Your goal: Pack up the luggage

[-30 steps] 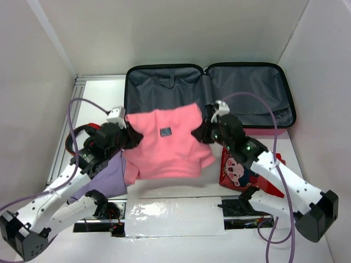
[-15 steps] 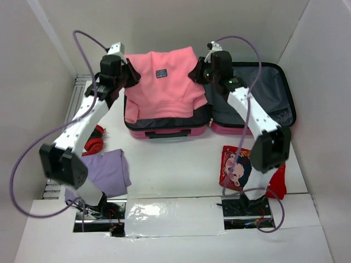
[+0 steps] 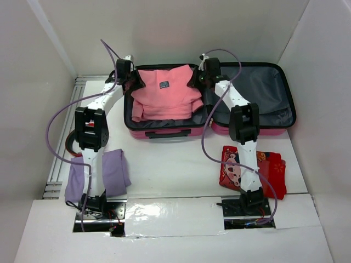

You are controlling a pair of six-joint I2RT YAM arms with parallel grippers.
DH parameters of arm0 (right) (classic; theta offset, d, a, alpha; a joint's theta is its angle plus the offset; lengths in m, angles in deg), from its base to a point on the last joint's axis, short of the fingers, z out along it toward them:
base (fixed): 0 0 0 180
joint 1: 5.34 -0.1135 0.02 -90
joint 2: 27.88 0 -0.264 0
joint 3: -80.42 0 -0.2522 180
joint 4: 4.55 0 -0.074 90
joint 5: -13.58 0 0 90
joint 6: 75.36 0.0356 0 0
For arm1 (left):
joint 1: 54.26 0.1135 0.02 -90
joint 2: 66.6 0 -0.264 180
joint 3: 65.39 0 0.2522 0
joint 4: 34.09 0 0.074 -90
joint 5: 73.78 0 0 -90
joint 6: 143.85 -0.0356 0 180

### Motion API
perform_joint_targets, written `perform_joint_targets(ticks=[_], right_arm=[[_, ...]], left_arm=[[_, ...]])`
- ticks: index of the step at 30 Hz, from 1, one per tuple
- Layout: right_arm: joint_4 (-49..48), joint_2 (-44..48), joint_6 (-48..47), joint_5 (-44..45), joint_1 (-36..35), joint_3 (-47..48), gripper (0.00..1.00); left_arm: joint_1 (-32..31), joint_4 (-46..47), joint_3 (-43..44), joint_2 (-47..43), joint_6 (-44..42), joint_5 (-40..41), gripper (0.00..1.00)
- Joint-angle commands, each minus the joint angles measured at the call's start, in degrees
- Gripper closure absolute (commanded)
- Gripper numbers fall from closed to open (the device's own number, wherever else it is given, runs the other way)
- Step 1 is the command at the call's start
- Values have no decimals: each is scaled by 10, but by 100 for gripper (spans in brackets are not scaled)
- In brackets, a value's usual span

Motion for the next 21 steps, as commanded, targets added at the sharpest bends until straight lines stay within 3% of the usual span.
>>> perform_joint_targets(ticks=[1, 6, 13, 14, 15, 16, 17, 18, 19, 21], right_arm=[[-53, 14, 2, -4, 26, 24, 100], [-53, 8, -5, 39, 26, 11, 100], [-21, -24, -11, 56, 31, 61, 100], [-20, -24, -11, 56, 31, 55, 100], [-20, -24, -11, 61, 31, 47, 98], [-14, -24, -11, 61, 31, 47, 93], [-5, -19, -11, 77, 25, 40, 86], [2, -14, -11, 78, 25, 40, 71], [8, -14, -16, 78, 25, 40, 63], [16, 9, -16, 78, 19, 35, 53]], left_arm=[[10, 56, 63, 23, 1, -25, 100], [16, 40, 95, 71, -17, 12, 100], [32, 34, 120, 113, -4, 17, 96], [32, 34, 120, 113, -4, 17, 92], [32, 34, 120, 113, -4, 17, 80], [32, 34, 120, 113, -9, 17, 74], [32, 34, 115, 105, -15, 10, 68], [32, 34, 115, 100, -22, -4, 60], [32, 28, 115, 86, -39, -9, 44], [32, 20, 115, 69, -44, -16, 30]])
